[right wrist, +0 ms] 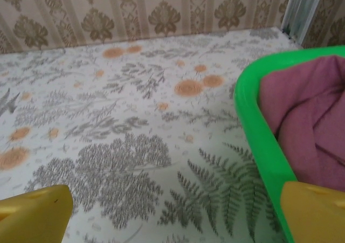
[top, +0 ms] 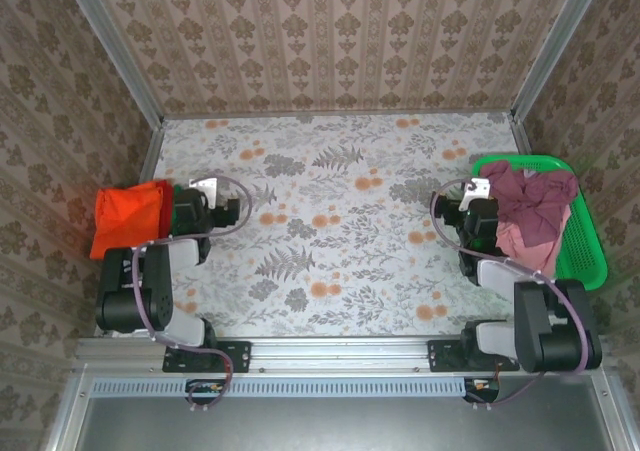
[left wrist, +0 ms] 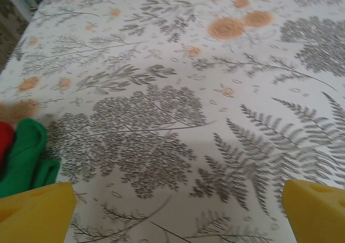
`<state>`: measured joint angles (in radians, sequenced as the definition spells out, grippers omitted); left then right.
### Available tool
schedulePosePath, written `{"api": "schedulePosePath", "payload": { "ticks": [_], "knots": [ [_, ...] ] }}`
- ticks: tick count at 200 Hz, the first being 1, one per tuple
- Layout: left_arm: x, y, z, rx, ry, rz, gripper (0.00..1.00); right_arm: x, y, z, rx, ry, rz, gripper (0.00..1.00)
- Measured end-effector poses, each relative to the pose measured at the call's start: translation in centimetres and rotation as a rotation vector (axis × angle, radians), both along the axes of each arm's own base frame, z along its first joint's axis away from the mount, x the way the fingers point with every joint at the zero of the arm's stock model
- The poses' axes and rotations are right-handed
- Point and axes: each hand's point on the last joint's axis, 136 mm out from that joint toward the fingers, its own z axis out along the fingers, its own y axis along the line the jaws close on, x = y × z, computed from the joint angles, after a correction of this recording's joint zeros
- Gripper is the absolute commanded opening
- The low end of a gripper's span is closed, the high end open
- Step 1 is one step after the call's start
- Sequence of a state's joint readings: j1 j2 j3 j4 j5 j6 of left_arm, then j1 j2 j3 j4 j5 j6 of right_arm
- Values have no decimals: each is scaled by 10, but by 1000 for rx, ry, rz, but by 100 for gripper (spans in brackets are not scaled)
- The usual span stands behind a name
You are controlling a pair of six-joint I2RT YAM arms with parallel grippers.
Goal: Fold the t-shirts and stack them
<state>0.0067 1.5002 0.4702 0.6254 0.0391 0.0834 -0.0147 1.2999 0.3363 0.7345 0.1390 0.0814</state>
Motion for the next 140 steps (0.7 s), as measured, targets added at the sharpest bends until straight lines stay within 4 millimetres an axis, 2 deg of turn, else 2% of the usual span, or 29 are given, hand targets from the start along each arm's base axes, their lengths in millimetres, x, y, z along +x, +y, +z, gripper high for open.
{"api": "schedulePosePath", "payload": {
  "ticks": [37,61,140],
  "knots": [
    [-4,-1,-7,-9,-32,3,100,18,-2,4,-10,-69,-4,100],
    [-1,-2,-1,-8,-61,4,100,27,-1,4,-24,-89,2,100],
    [2,-2,6,-2,-93,10,100,30,0,5,-31,-95,6,100]
  ]
}}
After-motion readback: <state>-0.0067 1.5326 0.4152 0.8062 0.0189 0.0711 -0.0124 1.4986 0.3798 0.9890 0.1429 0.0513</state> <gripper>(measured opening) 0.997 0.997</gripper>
